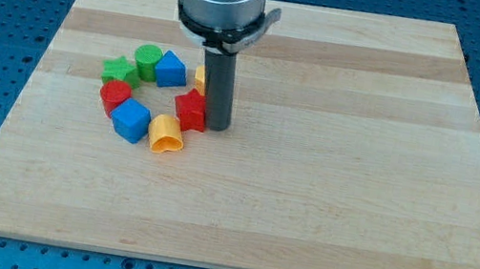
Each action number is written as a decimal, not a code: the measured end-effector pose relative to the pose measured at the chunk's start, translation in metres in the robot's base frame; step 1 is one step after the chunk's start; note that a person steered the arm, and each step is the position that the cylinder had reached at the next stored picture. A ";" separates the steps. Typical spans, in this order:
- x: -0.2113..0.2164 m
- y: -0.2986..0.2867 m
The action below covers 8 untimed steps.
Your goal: Adjust the yellow hexagon and red star to the group of the blocks
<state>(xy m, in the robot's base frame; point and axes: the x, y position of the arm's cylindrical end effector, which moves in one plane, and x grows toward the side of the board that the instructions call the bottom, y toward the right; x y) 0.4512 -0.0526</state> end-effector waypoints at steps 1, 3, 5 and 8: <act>0.000 0.002; -0.067 0.033; -0.075 0.005; -0.086 0.050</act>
